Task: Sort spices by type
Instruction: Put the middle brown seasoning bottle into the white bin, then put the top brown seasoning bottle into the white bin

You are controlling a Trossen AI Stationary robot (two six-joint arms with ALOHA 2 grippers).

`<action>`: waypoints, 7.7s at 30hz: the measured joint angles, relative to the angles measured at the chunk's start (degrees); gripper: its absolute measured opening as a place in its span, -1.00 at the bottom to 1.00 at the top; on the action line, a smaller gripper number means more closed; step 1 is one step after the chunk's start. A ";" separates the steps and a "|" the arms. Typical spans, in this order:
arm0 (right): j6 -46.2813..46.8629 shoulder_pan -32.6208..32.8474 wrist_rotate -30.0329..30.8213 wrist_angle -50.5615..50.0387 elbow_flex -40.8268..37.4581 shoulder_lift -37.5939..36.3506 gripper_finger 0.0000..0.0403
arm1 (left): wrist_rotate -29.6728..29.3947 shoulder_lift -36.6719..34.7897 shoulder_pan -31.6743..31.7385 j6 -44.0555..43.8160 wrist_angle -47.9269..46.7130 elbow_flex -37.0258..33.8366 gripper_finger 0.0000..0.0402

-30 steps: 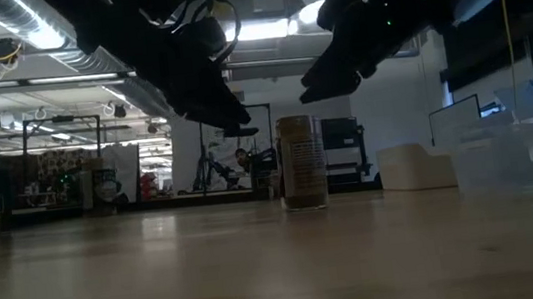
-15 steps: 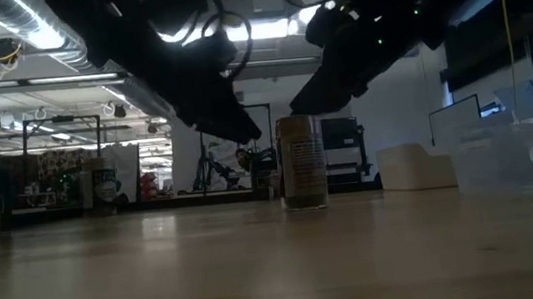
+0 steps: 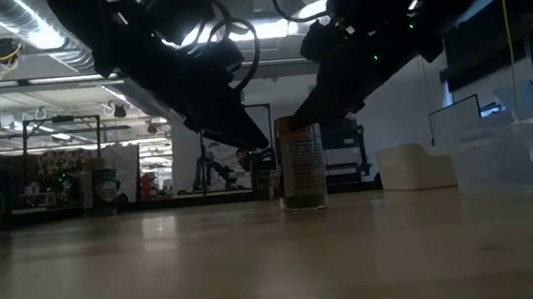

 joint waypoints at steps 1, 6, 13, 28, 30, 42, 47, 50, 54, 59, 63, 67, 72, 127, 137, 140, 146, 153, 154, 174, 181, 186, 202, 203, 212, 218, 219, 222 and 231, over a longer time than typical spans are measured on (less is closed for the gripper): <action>0.02 0.00 0.02 0.20 0.00 0.00 0.72 | 0.00 0.00 0.00 0.00 0.39 0.00 0.67; 0.09 0.00 0.02 0.59 0.00 0.70 0.72 | 0.00 0.00 0.02 0.17 0.90 0.00 0.67; 0.24 0.00 0.11 1.39 0.00 1.90 0.46 | 0.00 0.00 0.04 0.37 1.44 0.00 0.67; -3.60 -0.04 9.90 -10.78 -0.04 -13.36 0.40 | 0.00 0.00 0.04 0.37 0.86 0.00 0.67; -5.09 -0.04 14.67 -14.40 -0.04 -17.04 0.40 | 0.00 0.00 0.04 0.29 0.82 0.00 0.67; -8.51 -11.77 31.10 -30.54 -0.09 -34.94 0.40 | 0.00 0.00 0.04 0.16 0.90 0.00 0.67; -9.34 -20.43 30.01 -30.72 -1.42 -36.17 0.40 | 0.00 0.00 0.04 0.02 0.95 0.00 0.67; -9.36 -24.90 28.11 -30.46 -2.48 -36.11 0.40 | 0.00 0.00 0.04 -0.02 0.95 0.00 0.67; -8.97 -30.21 26.24 -27.48 -5.77 -36.00 0.40 | 0.00 0.00 0.04 -0.02 0.95 0.00 0.67; -6.40 -35.92 23.55 -22.42 -10.36 -36.00 0.40 | 0.00 0.00 0.04 0.09 0.97 0.00 0.67; -4.72 -38.71 23.50 -19.68 -13.02 -35.98 0.40 | 0.00 0.00 0.04 0.13 0.95 0.00 0.67; -4.35 -41.00 23.50 -17.15 -14.75 -35.09 0.40 | 0.00 0.00 0.04 0.28 0.99 0.00 0.67; -4.20 -43.27 23.51 -16.21 -15.26 -32.44 0.40 | 0.00 0.00 0.09 0.48 1.01 0.00 0.67; 1.24 -42.78 -3.83 -20.40 -6.29 -35.58 0.78 | 0.02 -0.32 0.43 -4.12 -1.07 0.79 0.67; -0.23 -31.29 -3.08 -19.74 -6.29 -35.54 0.78 | -7.29 -6.60 2.98 -5.32 -22.75 8.10 0.67; -0.35 -29.40 -1.82 -19.72 -6.29 -35.42 0.78 | -7.89 -9.60 4.64 -6.89 -29.46 9.82 0.67; -1.38 -27.61 -1.31 -19.76 -6.29 -34.37 0.78 | -9.23 -15.85 9.32 -11.94 -40.31 11.23 0.67; -2.74 -27.34 -0.94 -19.52 -6.29 -31.01 0.78 | -9.86 -18.44 15.30 -15.82 -52.13 14.61 0.67; -3.10 -27.34 -0.94 -19.51 -6.29 -30.45 0.78 | -9.84 -18.28 15.80 -15.77 -53.81 15.54 0.67; -3.61 -27.36 -0.85 -15.95 -6.34 -26.25 0.78 | -21.40 -14.17 31.00 -22.59 -75.70 24.44 0.67; -3.61 -27.36 -0.85 -15.96 -6.34 -26.25 0.78 | -21.43 -9.05 35.81 -21.38 -75.65 24.41 0.67; -3.63 -27.36 -0.85 -16.08 -6.34 -26.25 0.78 | -21.42 -5.76 38.30 -20.78 -76.44 24.39 0.67; -3.64 -27.39 -0.88 -16.64 -6.34 -26.26 0.78 | -21.29 -0.49 44.39 -14.61 -76.63 24.35 0.67; -3.64 -27.39 -0.88 -16.81 -6.34 -26.27 0.78 | -21.23 -0.22 44.67 -14.40 -76.64 24.35 0.67; -3.63 -27.39 -0.88 -17.29 -6.34 -26.27 0.78 | -21.01 2.58 46.67 -12.70 -76.60 24.35 0.67; -3.63 -27.39 -0.90 -17.36 -6.34 -26.27 0.78 | -20.98 3.21 47.04 -11.69 -76.29 24.35 0.67; -3.61 -27.39 -0.90 -17.38 -6.34 -26.27 0.78 | -20.98 3.24 47.04 -11.69 -76.23 24.35 0.67; -3.63 -27.39 -0.90 -17.38 -6.34 -26.27 0.78 | -21.00 3.32 47.04 -11.69 -76.05 24.35 0.67; -3.61 -27.38 -0.90 -17.41 -6.34 -26.27 0.78 | -18.79 3.34 47.04 -11.13 -75.95 24.35 0.67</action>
